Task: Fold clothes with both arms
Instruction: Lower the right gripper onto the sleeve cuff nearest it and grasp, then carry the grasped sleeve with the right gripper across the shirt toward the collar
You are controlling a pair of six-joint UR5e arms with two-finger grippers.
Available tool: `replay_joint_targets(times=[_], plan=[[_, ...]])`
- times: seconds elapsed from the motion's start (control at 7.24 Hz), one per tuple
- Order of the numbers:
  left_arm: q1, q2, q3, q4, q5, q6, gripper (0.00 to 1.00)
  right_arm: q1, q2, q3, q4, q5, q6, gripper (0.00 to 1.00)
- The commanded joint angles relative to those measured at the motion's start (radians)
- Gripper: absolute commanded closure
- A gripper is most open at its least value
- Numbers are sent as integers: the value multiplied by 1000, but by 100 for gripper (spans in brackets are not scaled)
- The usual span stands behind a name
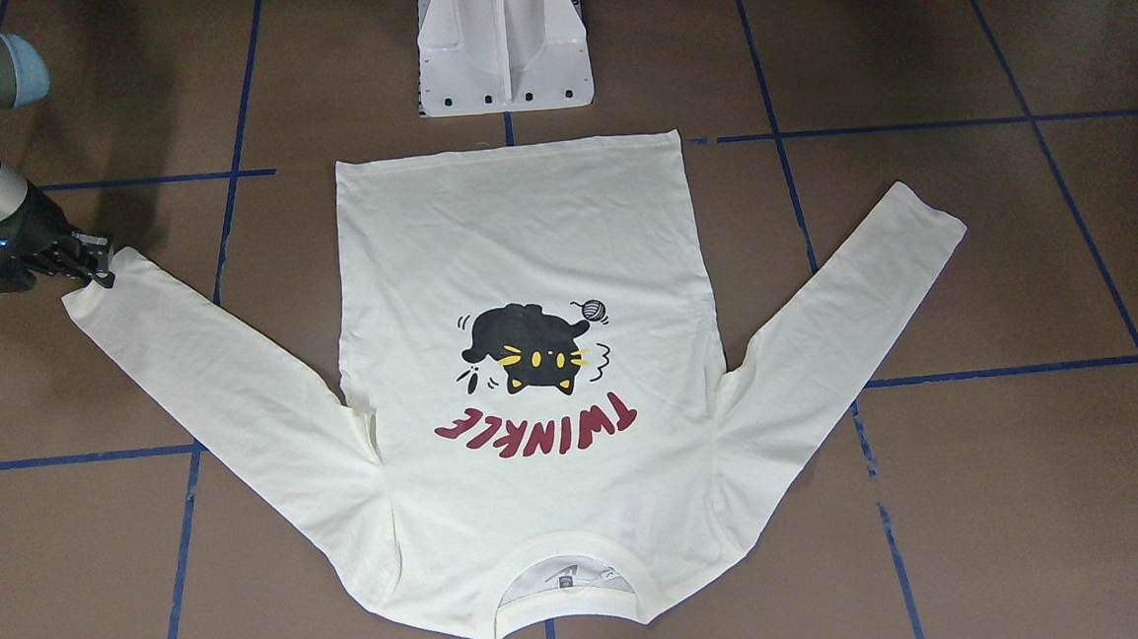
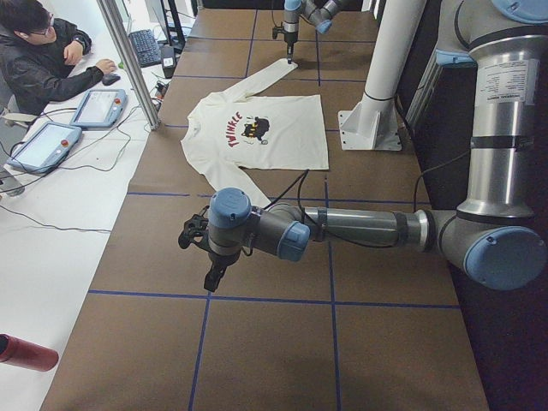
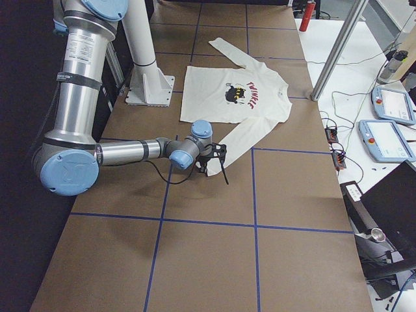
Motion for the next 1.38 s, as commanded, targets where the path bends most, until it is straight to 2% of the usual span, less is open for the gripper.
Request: replay_joint_targets(times=[0.0,0.14,0.28,0.55,0.69,1.24], plan=[[1,0,1,0,0,0,0,1,0,49,2,1,0,100],[1,0,-1,0,0,-2,0,15,13,76,0,15,2,100],[1,-2,-1,0,0,-5,0,40,75,76,2,38,2,100],[1,-6,0,0,-35,-5,0,82,289,51,-58,46,43,100],[1,-12,2,0,-38,-8,0,115,450,-13,-119,79,96,100],[1,-16,8,0,-40,-11,0,156,1082,-429,-115,81,238,100]])
